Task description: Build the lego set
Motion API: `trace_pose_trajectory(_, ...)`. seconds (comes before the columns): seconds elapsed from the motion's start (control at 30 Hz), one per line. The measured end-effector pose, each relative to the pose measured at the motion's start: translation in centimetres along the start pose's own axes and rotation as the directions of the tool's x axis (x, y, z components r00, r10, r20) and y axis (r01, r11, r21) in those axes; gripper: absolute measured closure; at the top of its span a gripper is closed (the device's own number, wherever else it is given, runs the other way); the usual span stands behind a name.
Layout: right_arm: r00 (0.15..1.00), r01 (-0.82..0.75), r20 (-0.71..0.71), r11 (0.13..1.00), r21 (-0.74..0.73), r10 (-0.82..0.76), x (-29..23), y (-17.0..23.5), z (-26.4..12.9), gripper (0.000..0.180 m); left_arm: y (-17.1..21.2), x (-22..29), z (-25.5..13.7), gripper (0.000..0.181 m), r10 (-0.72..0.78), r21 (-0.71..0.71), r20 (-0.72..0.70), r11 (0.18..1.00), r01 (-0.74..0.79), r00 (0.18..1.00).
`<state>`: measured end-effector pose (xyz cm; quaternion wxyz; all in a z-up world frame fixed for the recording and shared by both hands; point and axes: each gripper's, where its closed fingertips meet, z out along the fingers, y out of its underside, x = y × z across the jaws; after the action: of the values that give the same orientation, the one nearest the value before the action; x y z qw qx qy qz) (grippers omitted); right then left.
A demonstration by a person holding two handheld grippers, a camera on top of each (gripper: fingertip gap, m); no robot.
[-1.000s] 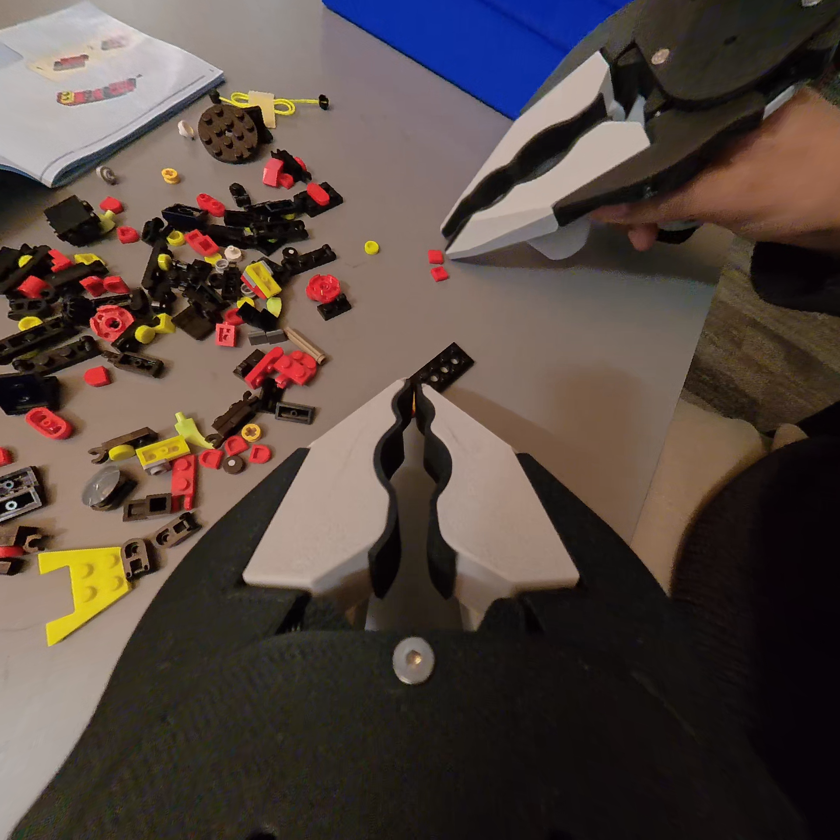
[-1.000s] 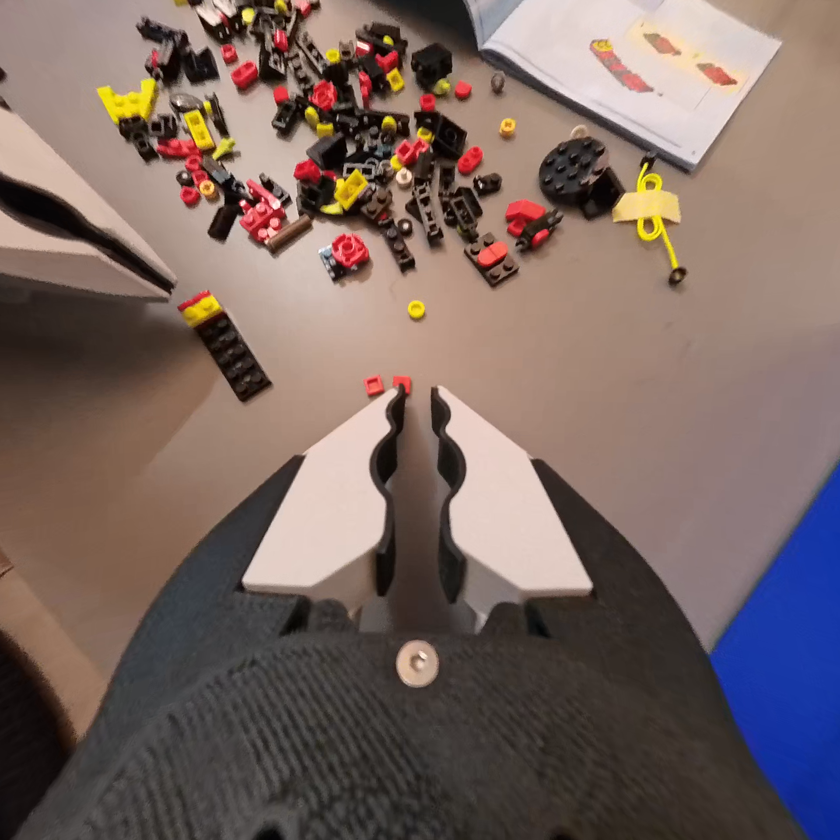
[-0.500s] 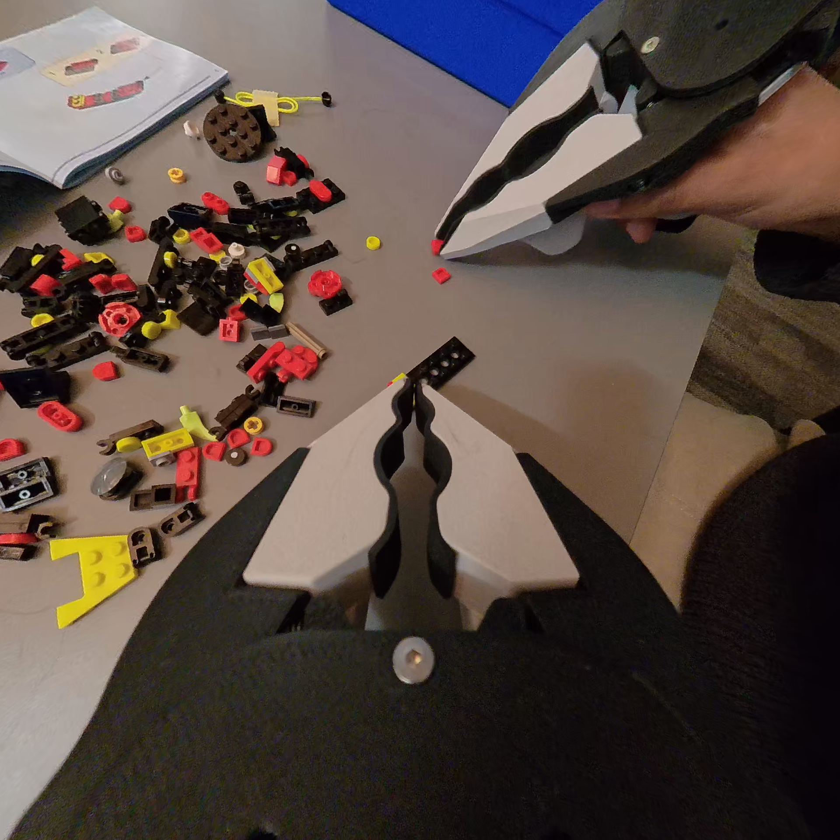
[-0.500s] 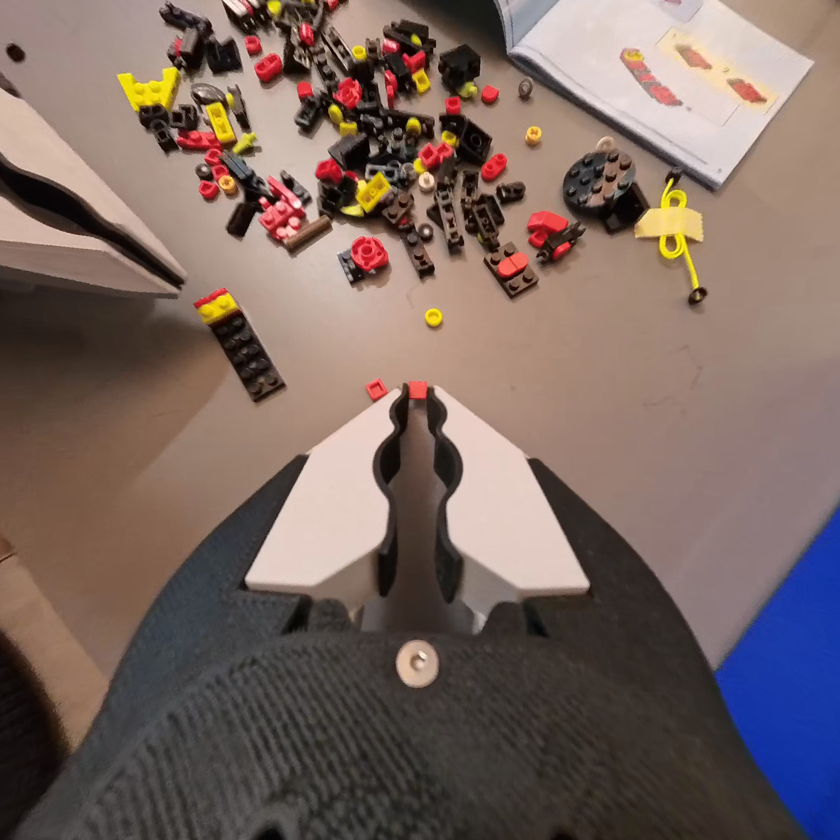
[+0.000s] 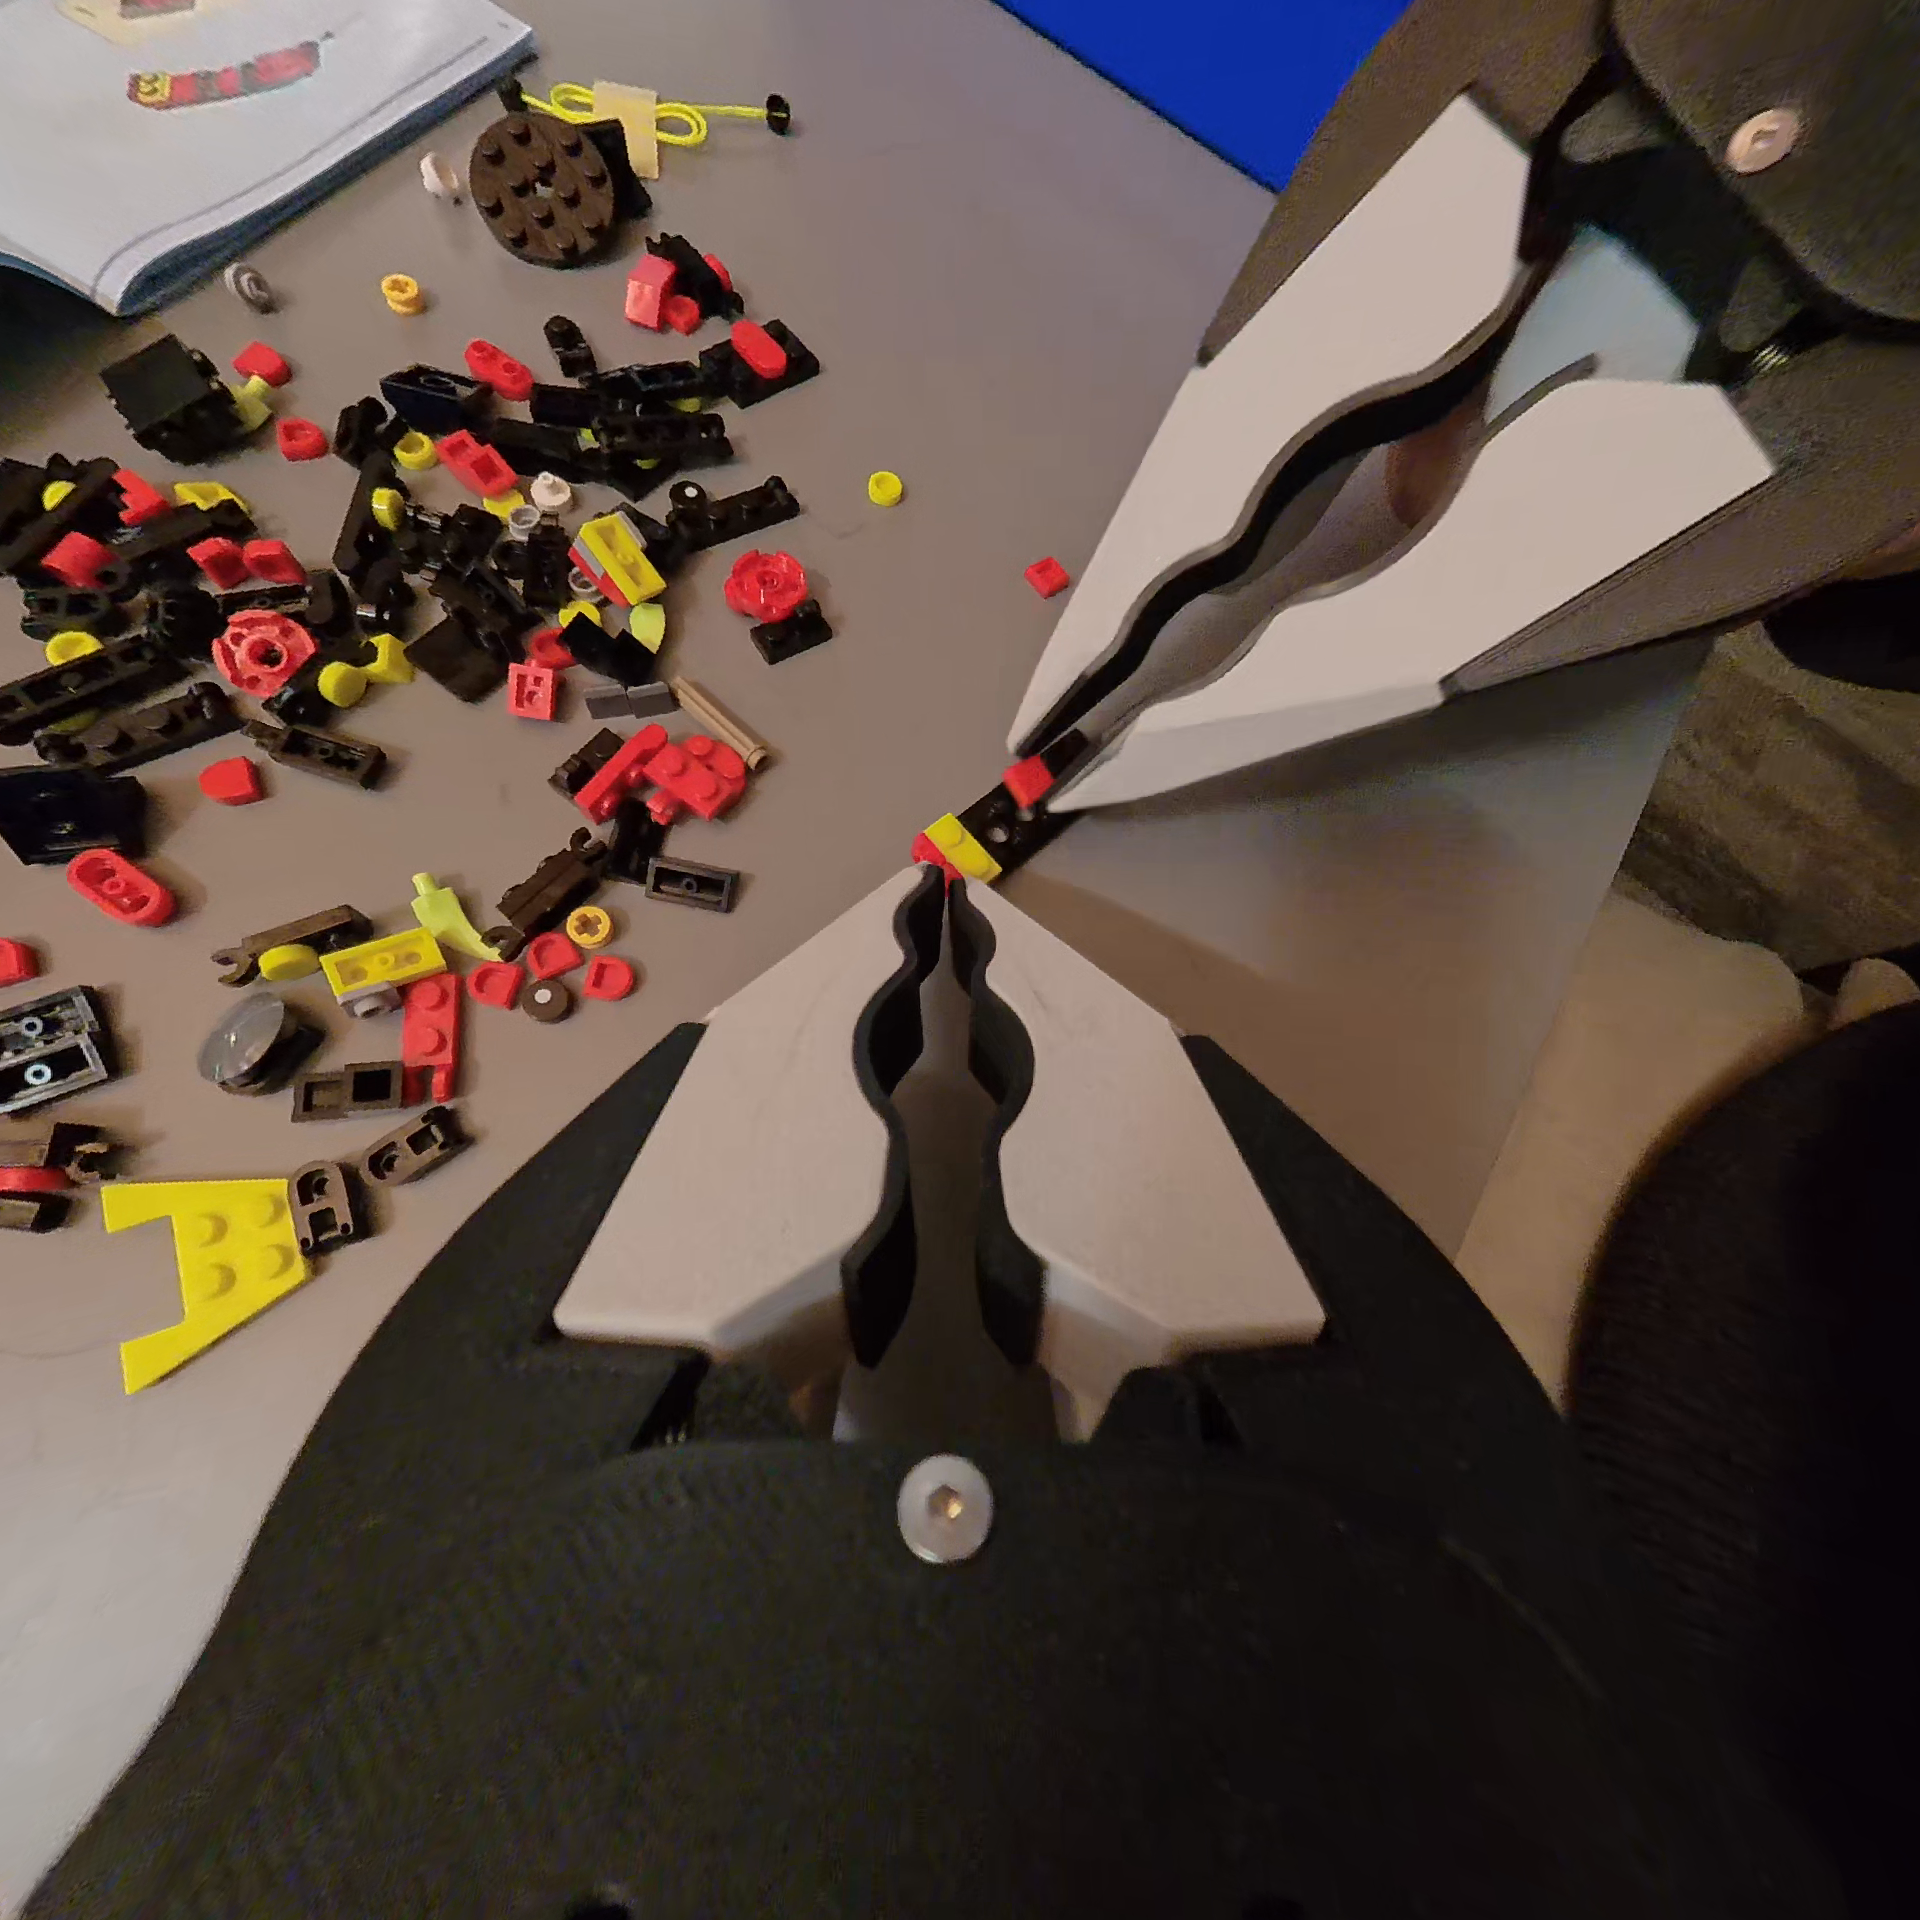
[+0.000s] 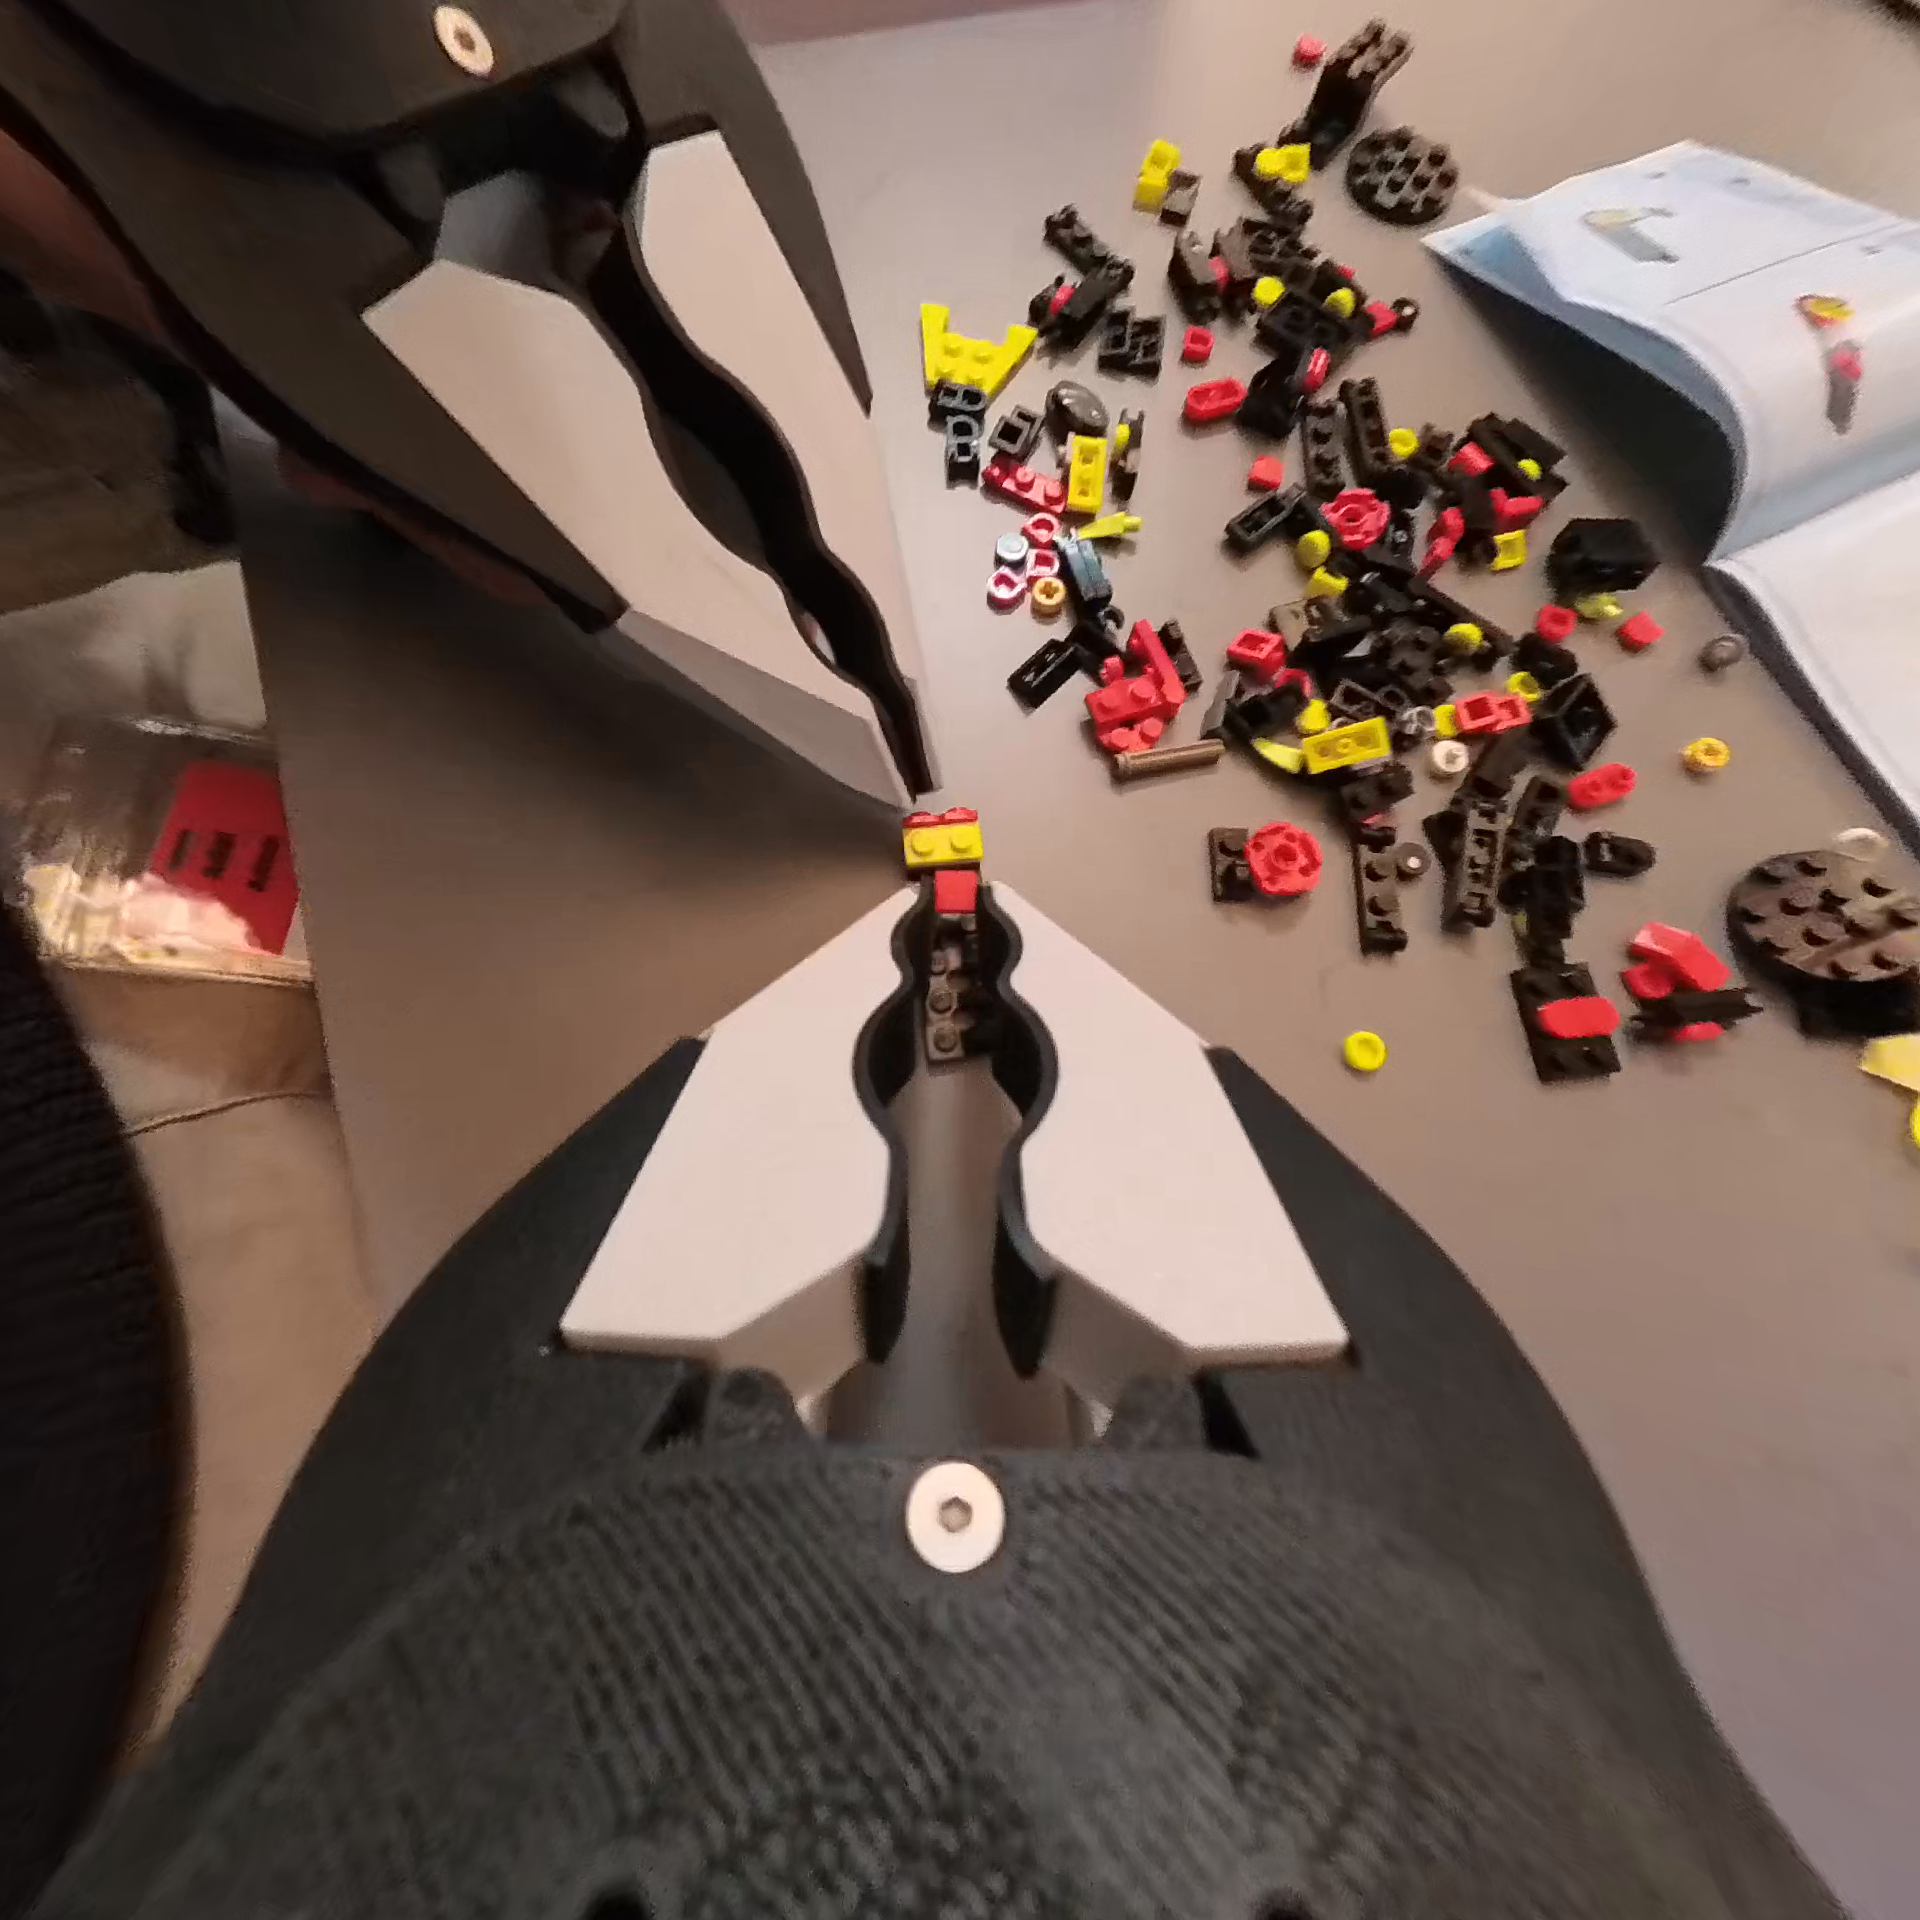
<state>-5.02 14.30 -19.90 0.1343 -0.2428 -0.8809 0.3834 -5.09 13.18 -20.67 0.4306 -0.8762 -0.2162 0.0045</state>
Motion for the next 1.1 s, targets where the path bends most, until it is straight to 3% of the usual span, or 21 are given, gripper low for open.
trace_pose_trajectory(0.5,0.998,0.029,0.062,0.997,-0.065,-0.025,0.2,0.7,1.2,0.174,0.4,0.3,0.3,0.179,-0.007,-0.031,-0.018,1.0,0.007,1.0)
trace_pose_trajectory(1.1,0.995,0.065,0.083,0.997,-0.046,-0.061,0.4,0.9,1.1,0.17,0.4,0.2,0.3,0.179,-0.027,-0.034,-0.029,0.999,0.026,0.999)
